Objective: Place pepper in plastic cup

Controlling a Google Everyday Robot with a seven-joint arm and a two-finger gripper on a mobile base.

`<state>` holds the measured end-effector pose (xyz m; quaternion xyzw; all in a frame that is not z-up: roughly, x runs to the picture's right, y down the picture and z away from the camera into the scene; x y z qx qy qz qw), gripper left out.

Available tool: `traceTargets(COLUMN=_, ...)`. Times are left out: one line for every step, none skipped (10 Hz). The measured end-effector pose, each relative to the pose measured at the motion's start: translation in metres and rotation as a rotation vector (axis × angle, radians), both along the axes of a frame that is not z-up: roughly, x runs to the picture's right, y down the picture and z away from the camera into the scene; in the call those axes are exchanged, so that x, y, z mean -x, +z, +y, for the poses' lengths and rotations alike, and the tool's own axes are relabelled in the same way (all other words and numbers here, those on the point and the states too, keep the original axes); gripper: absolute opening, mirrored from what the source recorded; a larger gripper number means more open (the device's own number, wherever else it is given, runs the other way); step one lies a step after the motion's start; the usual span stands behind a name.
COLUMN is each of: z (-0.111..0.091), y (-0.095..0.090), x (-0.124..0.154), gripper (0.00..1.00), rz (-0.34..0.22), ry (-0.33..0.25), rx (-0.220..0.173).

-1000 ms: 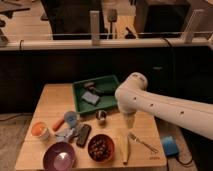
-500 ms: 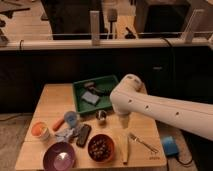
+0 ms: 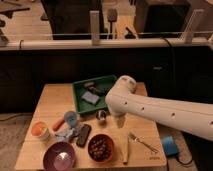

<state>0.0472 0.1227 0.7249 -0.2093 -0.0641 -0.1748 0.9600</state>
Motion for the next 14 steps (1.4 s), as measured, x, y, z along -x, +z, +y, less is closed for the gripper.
traceTargets(z=0.000, y=0.000, x=0.002, gripper=0.80, rz=-0.007, ry=-0.002, rx=-0.006)
traceTargets(z=0.000, y=0.000, x=0.008, gripper=0.80, rz=-0.018, ry=-0.005, rx=-0.013)
traceTargets(z=0.000, y=0.000, x=0.011, gripper=0.80, rz=-0.023, ry=-0.007, rx=-0.017)
traceTargets(z=0.001, y=-0.001, x=0.013, gripper=0.80, rz=-0.028, ry=-0.008, rx=-0.021)
traceTargets(z=0.000, y=-0.001, x=0.017, gripper=0.80, rz=-0.039, ry=-0.013, rx=-0.030)
traceTargets(z=0.000, y=-0.001, x=0.020, gripper=0.80, rz=-0.045, ry=-0.016, rx=-0.035)
traceTargets(z=0.000, y=-0.002, x=0.023, gripper=0.80, rz=-0.053, ry=-0.020, rx=-0.042)
traceTargets(z=-0.001, y=-0.002, x=0.025, gripper=0.80, rz=-0.059, ry=-0.023, rx=-0.048)
traceTargets(z=-0.002, y=-0.002, x=0.028, gripper=0.80, rz=-0.066, ry=-0.026, rx=-0.053)
traceTargets(z=-0.002, y=-0.002, x=0.031, gripper=0.80, rz=-0.073, ry=-0.032, rx=-0.058)
traceTargets(z=-0.003, y=-0.002, x=0.036, gripper=0.80, rz=-0.085, ry=-0.043, rx=-0.066)
traceTargets(z=-0.004, y=-0.002, x=0.039, gripper=0.80, rz=-0.094, ry=-0.050, rx=-0.072)
traceTargets(z=-0.005, y=-0.002, x=0.041, gripper=0.80, rz=-0.100, ry=-0.054, rx=-0.076)
traceTargets(z=-0.005, y=-0.002, x=0.044, gripper=0.80, rz=-0.109, ry=-0.059, rx=-0.082)
